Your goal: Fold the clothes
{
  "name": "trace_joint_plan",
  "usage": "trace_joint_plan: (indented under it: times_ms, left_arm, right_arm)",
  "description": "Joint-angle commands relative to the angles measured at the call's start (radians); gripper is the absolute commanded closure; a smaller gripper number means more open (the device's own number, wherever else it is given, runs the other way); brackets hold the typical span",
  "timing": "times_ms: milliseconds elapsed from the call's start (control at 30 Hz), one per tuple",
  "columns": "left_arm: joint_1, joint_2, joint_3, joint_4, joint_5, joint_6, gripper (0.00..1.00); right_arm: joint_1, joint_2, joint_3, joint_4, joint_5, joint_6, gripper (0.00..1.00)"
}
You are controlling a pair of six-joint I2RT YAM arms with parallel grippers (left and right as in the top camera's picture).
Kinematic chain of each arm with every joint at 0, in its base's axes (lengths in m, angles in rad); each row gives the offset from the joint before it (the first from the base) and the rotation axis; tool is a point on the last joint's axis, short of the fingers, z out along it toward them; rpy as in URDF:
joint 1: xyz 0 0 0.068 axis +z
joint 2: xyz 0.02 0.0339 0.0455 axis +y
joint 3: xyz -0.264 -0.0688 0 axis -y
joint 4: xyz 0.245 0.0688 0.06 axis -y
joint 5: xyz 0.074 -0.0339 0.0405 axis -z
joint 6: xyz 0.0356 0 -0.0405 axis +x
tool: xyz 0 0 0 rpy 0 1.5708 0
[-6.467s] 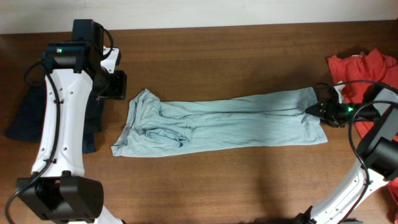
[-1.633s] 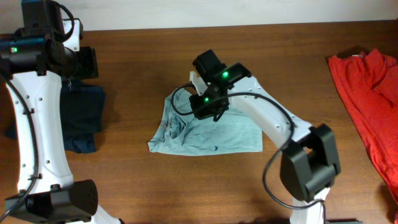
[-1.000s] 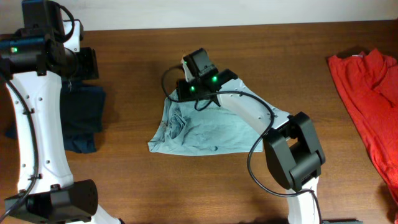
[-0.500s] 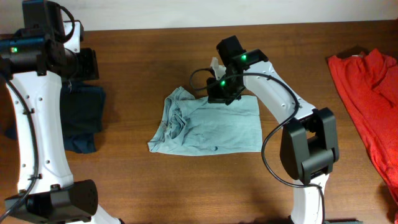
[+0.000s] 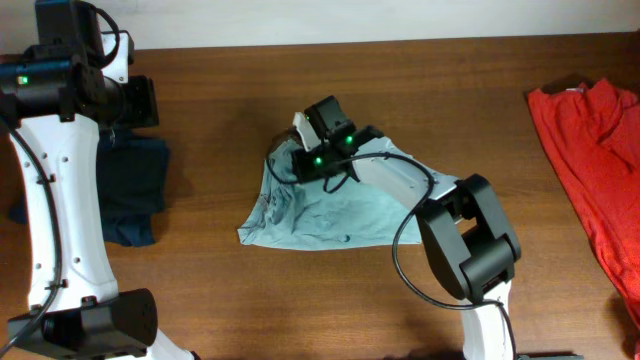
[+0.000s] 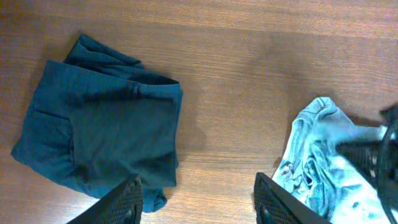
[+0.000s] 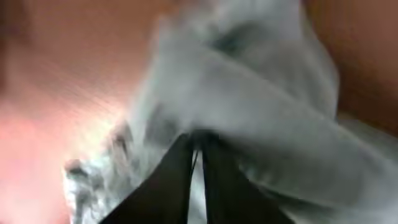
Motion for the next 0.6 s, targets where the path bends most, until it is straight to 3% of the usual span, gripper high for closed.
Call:
trace_joint_plan:
  times_ms: [0,133,400,567]
  left_arm:
    - [0.000,-0.017,0.015,-0.015,0.008,-0.010,0.43]
    - [0.000,-0.017,0.015,-0.026,0.008,-0.010,0.43]
    - [0.000,-0.017,0.015,-0.013,0.007,-0.010,0.43]
    - [0.000,-0.017,0.014,-0.009,0.008,-0.010,0.42]
  right_arm:
    - [-0.010,0.006,-0.004,0.109,0.024,0.048,0.87]
    - [-0.034,-0.003,0.066,0.019,-0.002,0.073,0.88]
    - [-0.066,-0.043,0.237,-0.555,-0.005,-0.057,0.89]
    - [-0.026,-0.024,0.211,-0.605,-0.005,-0.057,0.89]
